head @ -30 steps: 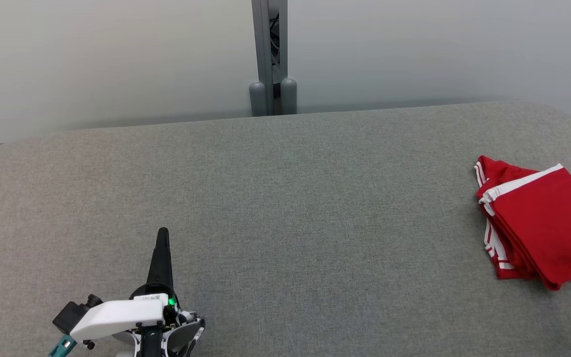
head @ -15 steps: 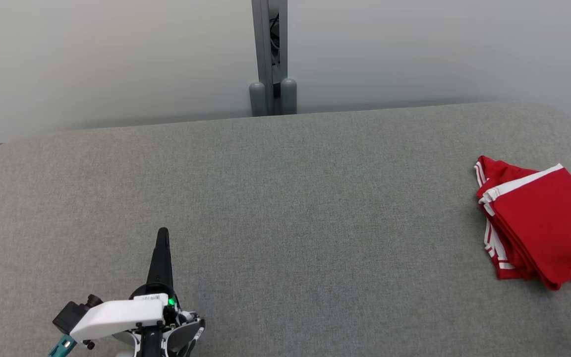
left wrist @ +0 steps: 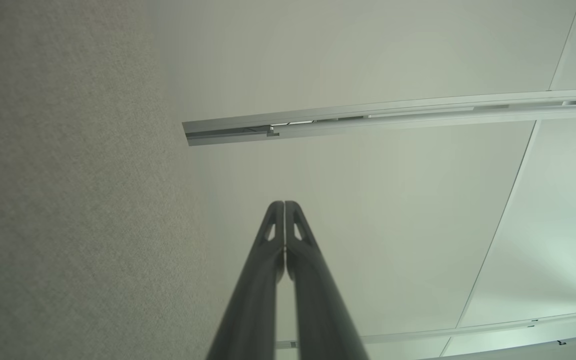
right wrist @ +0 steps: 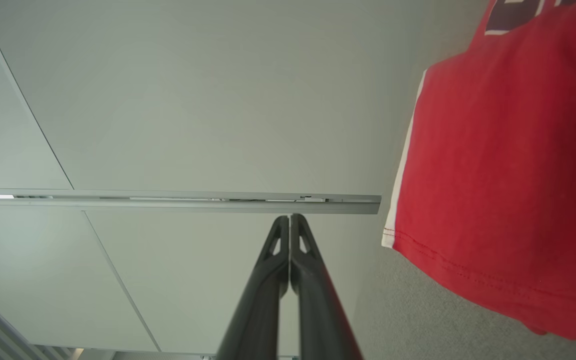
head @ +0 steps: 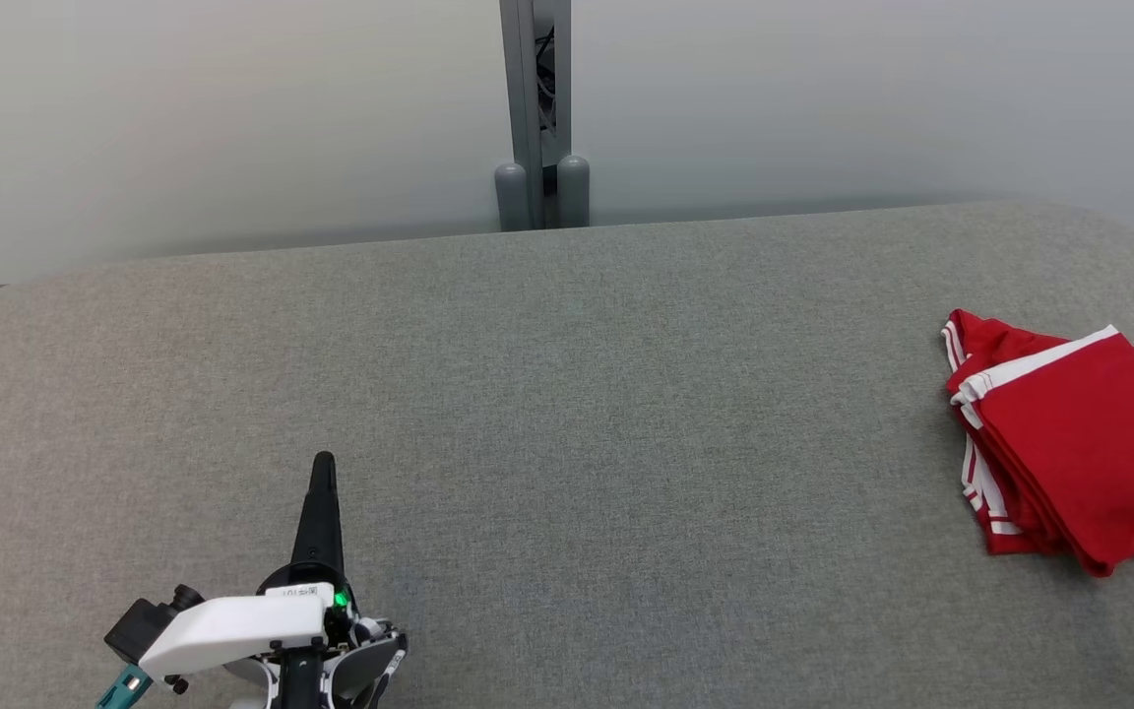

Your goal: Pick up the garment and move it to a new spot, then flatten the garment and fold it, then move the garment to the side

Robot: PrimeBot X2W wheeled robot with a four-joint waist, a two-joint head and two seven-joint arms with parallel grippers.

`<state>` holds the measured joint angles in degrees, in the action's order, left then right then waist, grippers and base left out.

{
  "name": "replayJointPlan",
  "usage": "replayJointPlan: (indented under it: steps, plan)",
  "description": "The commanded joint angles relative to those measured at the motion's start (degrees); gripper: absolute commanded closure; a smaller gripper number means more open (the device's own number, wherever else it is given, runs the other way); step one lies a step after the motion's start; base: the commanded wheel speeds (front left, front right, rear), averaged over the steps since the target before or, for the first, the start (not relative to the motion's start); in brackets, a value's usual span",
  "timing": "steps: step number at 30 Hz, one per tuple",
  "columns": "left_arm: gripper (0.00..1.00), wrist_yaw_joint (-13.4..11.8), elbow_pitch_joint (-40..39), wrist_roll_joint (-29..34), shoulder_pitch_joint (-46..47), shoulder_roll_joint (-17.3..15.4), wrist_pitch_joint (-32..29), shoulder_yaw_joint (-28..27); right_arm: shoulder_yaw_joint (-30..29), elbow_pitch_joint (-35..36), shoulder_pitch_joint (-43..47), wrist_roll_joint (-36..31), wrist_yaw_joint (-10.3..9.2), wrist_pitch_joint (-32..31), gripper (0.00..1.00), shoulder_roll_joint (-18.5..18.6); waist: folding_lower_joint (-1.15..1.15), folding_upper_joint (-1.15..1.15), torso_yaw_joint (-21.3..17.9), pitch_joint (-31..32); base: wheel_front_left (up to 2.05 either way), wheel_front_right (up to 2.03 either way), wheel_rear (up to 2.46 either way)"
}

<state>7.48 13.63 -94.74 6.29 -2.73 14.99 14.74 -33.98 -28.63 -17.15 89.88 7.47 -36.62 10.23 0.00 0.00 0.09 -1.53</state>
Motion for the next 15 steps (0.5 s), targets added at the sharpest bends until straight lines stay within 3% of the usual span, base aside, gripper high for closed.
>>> replayJointPlan:
  steps: [1, 15]
  plan:
    - [1.0, 0.3, 0.0, 0.1, 1.0, -0.1, 0.1, -0.2, 0.0, 0.0, -0.5, 0.3, 0.04, -0.3, 1.0, 0.3, 0.0, 0.0, 0.0, 0.0, 0.0, 0.0, 0.0]
    - [1.0, 0.3, 0.0, 0.1, 1.0, -0.1, 0.1, -0.2, 0.0, 0.0, -0.5, 0.3, 0.04, -0.3, 1.0, 0.3, 0.0, 0.0, 0.0, 0.0, 0.0, 0.0, 0.0]
